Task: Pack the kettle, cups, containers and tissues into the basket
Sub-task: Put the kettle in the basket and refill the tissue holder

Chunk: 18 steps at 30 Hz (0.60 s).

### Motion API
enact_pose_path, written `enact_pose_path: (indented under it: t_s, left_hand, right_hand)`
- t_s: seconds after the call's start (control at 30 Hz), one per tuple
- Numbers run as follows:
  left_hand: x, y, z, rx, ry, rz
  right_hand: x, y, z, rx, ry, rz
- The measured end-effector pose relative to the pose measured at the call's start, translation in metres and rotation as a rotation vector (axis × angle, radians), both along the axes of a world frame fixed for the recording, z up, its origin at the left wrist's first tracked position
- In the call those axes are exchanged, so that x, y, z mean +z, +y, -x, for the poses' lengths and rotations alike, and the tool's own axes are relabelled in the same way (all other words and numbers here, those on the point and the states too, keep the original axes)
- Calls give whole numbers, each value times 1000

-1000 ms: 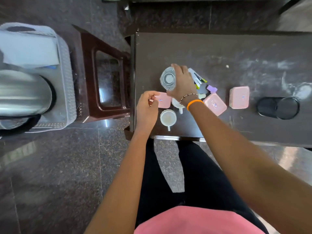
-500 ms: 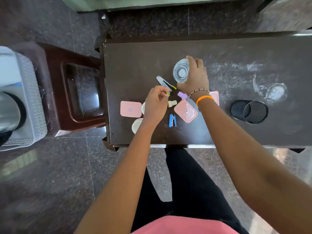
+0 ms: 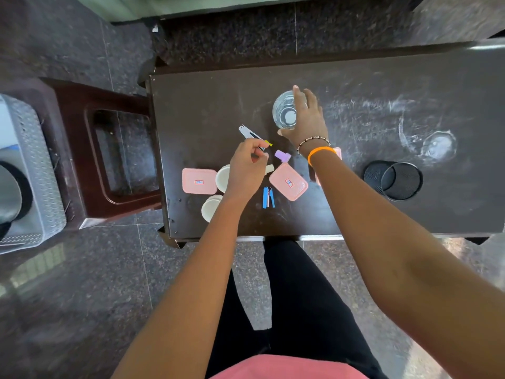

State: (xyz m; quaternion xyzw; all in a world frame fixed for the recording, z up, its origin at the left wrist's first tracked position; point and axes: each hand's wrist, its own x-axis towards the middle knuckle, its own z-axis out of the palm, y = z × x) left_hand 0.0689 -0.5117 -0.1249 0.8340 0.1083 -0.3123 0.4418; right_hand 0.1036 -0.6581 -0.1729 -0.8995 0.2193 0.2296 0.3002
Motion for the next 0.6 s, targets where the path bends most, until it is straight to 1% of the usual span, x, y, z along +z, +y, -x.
enact_pose_path:
  t_s: [0.13,0.2,0.33,0.43,0.53,0.6]
  left_hand:
    - [7,14,1,112,7,24]
    - [10,28,2,176,5,45]
    - [25,70,4,338,6,84]
    - [36,108,7,441,-24,103]
    - [48,163,11,587,-76,112]
    - [54,197,14,664,-89,106]
  right_hand:
    - [10,11,6,81,-32,61]
    - [18,26,12,98,-71,42]
    - [41,78,17,144,-142,-83]
    - [56,122,15,170,-153,-183]
    - [71,185,6,254,-144,-311]
    - [79,223,-3,338,-151,-325]
